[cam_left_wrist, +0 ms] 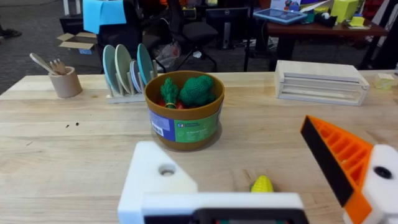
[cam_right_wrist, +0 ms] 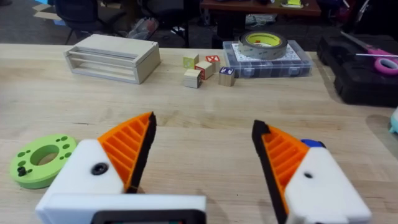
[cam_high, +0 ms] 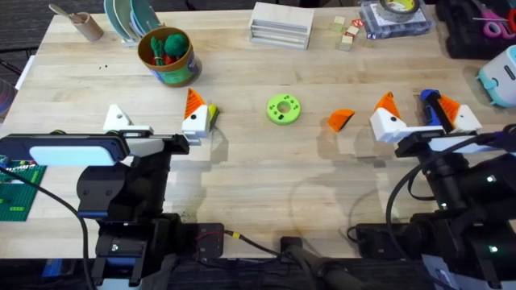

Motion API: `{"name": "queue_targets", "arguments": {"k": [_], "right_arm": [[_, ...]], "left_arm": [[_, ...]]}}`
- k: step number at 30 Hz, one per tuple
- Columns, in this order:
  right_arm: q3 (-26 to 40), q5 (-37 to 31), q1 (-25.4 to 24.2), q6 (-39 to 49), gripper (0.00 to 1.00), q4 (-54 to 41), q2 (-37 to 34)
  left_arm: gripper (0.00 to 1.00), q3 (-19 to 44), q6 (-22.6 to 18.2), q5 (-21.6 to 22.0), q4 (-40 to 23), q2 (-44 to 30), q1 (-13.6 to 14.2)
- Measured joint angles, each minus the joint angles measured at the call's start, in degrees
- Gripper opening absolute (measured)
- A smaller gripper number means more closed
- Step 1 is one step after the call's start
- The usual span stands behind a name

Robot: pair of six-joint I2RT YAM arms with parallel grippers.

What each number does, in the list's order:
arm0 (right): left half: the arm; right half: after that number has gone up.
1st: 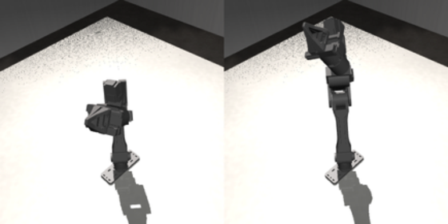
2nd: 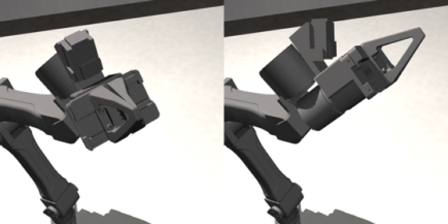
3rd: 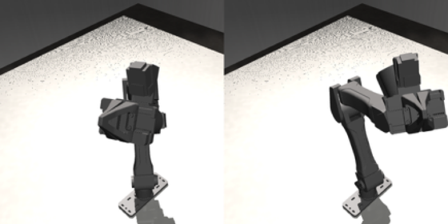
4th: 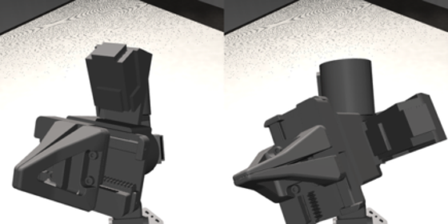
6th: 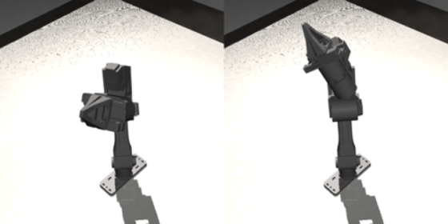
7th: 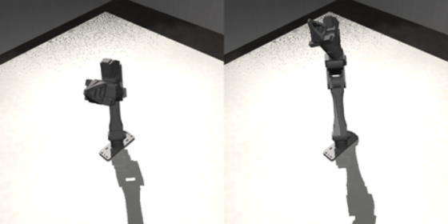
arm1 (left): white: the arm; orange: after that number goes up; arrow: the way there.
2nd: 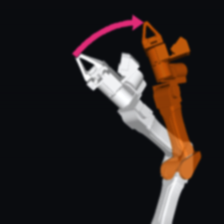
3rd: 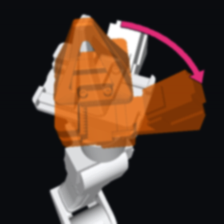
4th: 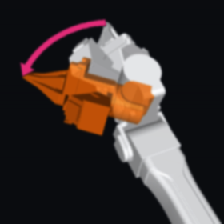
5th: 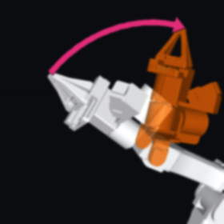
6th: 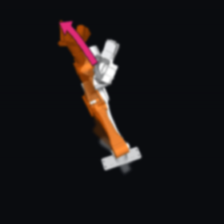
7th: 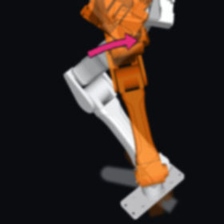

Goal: Pick up the gripper from the table and insert it into the empty holder that is missing its gripper. Then pick up a screw, insert it into the mounting hole, and use the screwdriver to tighten it. Finally, clean up the table by picking up the vegetable and placing it into the bucket.

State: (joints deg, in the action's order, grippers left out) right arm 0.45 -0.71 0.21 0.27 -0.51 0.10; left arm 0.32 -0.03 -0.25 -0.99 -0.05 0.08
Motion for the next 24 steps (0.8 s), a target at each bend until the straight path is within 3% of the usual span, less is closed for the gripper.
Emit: {"name": "queue_targets", "arguments": {"k": [18, 24], "right_arm": [[1.1, 0.8, 0.0, 0.2, 0.992, -1.5, 0.0], [11.1, 1.1, -0.5, 0.2, 0.991, -8.5, -4.2]], "left_arm": [[0.993, 0.7, -0.2, -0.2, -1.7, -0.1, 0.0], [0.993, 10.9, -0.2, -0.2, -10.8, -7.2, 0.0]]}}
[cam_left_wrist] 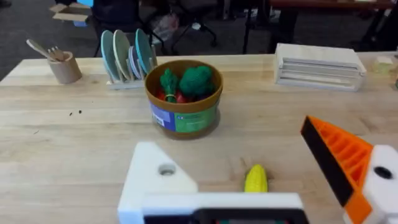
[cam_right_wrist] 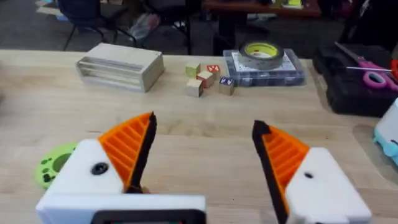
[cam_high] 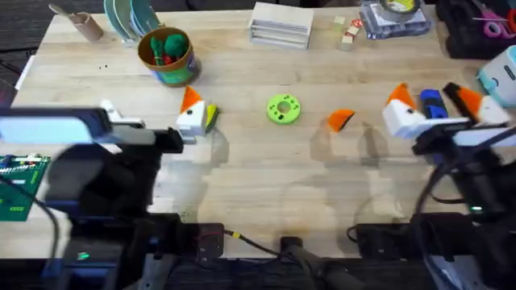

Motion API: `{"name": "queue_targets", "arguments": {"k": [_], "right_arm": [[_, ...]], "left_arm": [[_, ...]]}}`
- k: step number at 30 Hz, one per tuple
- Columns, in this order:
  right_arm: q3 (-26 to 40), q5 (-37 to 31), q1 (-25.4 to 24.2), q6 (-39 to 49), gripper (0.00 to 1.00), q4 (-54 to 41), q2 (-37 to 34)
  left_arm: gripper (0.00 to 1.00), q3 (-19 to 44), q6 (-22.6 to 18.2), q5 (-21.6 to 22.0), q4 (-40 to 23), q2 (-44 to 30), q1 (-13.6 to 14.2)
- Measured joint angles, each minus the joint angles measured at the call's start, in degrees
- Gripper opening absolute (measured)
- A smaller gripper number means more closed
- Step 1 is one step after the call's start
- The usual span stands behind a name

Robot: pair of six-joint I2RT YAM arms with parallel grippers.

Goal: Pick up the gripper from the table and insert it into the empty holder that is missing its gripper. Then pick up a screw, insert it into the mounting hole, and use the screwdriver to tighten it. Finally, clean up the table by picking up the vegetable and placing it into the bucket.

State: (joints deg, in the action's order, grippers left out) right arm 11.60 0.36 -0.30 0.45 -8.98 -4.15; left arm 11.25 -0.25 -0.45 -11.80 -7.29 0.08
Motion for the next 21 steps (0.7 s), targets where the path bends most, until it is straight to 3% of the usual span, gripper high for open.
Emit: {"name": "queue_targets", "arguments": {"k": [1, 2, 10, 14, 21], "right_arm": [[2.3, 0.0, -0.1, 0.0, 0.991, -1.6, -1.4], [9.6, 0.2, 0.0, 0.0, 0.991, -7.2, -6.9], [26.2, 0.6, 0.0, 0.0, 0.991, -20.3, -22.6], [30.4, 0.7, 0.0, 0.0, 0.991, -21.5, -27.0], [30.8, 0.8, 0.0, 0.0, 0.990, -21.6, -27.7]], "left_arm": [[0.993, 2.6, 0.0, 0.0, -1.8, -2.1, 0.0], [0.992, 10.4, 0.0, -0.2, -6.6, -9.6, 0.0], [0.993, 28.7, -0.2, -1.7, -19.2, -31.7, 0.0], [0.993, 32.3, -0.2, -5.6, -19.0, -40.1, 0.0], [0.994, 32.5, -0.2, -12.7, -21.0, -51.1, 0.0]]}}
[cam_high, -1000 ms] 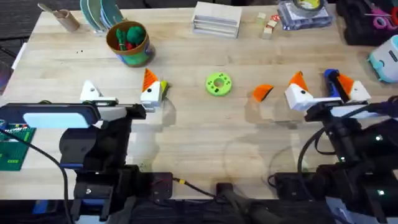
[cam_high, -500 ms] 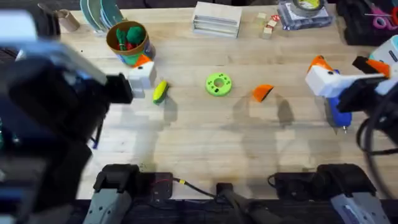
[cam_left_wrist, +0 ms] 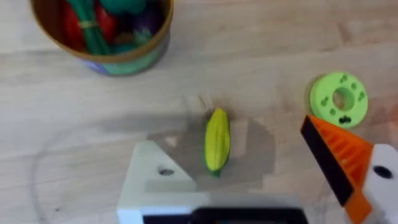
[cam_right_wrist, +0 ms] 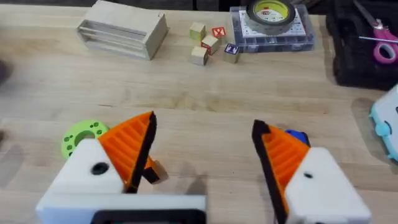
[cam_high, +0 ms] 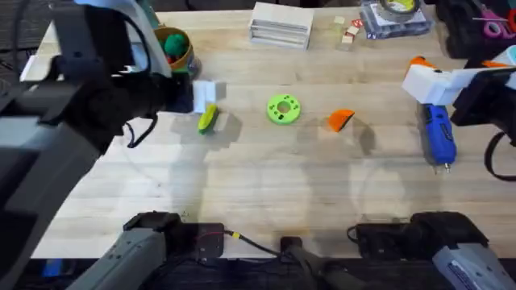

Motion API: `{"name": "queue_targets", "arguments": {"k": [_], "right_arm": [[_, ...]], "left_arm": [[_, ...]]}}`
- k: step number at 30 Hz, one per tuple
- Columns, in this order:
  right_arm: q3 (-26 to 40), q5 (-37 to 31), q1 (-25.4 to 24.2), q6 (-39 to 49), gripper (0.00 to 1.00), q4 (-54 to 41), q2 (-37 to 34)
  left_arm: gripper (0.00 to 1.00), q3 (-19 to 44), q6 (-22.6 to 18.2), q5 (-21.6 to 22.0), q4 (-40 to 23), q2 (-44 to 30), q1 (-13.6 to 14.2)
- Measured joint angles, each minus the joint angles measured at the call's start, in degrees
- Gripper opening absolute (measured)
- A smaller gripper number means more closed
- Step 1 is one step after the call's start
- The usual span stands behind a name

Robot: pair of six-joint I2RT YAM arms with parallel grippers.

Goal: Pick up the gripper from the table and insert it into the empty holder that is missing its gripper. Then pick up a screw, insert it into the mounting hole, and use the screwdriver to tighten it. Finally, clean up the table by picking up the vegetable and placing it into the bucket.

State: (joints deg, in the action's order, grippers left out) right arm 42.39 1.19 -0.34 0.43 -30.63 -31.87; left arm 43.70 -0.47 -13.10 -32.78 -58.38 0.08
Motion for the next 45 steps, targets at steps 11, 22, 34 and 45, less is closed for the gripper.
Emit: {"name": "queue_targets", "arguments": {"k": [11, 22, 34, 45], "right_arm": [[0.0, 0.0, 0.0, 0.0, 0.991, 0.0, 0.0], [0.0, 0.0, 0.0, 0.0, 0.991, 0.0, 0.0], [0.0, 0.0, 0.0, 0.0, 0.991, 0.0, 0.0], [0.0, 0.0, 0.0, 0.0, 0.991, 0.0, 0.0]], "left_arm": [[0.537, 0.0, -2.4, -1.3, -6.2, -13.4, 0.1], [0.092, 3.2, -4.2, -1.5, -5.6, -7.5, 6.7], [0.373, 7.0, -4.3, -2.1, -4.5, 12.1, 10.3], [0.988, 7.0, -4.6, -2.2, -0.4, 26.0, 10.3]]}}
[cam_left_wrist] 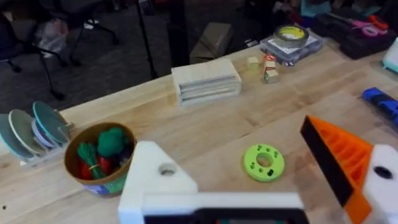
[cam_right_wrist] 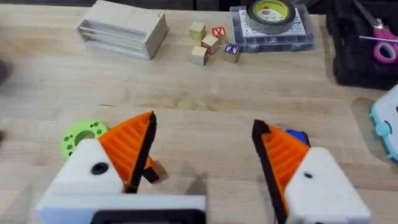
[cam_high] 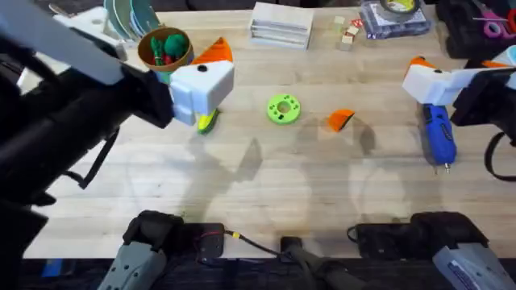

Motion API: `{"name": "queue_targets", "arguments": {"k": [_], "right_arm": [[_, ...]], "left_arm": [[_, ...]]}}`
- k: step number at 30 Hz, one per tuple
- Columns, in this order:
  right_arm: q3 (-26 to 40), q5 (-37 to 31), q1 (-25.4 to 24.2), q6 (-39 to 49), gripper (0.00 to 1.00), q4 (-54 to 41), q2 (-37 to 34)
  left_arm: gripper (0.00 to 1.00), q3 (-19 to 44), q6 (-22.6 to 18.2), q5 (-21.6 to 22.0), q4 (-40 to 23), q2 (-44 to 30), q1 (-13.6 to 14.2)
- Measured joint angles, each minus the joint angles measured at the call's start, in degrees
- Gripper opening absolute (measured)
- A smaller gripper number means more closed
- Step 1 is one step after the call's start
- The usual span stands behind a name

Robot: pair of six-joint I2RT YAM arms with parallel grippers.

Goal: Pick up the gripper from the table and insert it into the empty holder that is missing its gripper. Then pick up a screw, insert it into the mounting hole, and use the screwdriver to tighten it. Finally, clean up the table by picking up the vegetable and placing it into the bucket.

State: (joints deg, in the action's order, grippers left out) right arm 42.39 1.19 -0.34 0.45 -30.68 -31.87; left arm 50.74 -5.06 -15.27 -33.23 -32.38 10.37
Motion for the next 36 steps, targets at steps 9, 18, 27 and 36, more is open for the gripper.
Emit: {"name": "queue_targets", "arguments": {"k": [9, 18, 27, 36], "right_arm": [[0.0, 0.0, 0.0, 0.0, 0.991, 0.0, 0.0], [0.0, 0.0, 0.0, 0.0, 0.992, 0.0, 0.0], [0.0, 0.0, 0.0, 0.0, 0.991, 0.0, 0.0], [0.0, 0.0, 0.0, 0.0, 0.991, 0.0, 0.0]], "left_arm": [[0.992, 0.3, 0.9, -0.2, -7.3, 0.8, 0.0], [0.993, 0.3, 3.8, -1.4, -7.5, 0.9, 0.0], [0.993, 0.3, 4.1, 1.9, -4.7, 1.1, 0.0], [0.993, -7.9, 4.2, 4.8, 4.6, 10.8, 0.0]]}}
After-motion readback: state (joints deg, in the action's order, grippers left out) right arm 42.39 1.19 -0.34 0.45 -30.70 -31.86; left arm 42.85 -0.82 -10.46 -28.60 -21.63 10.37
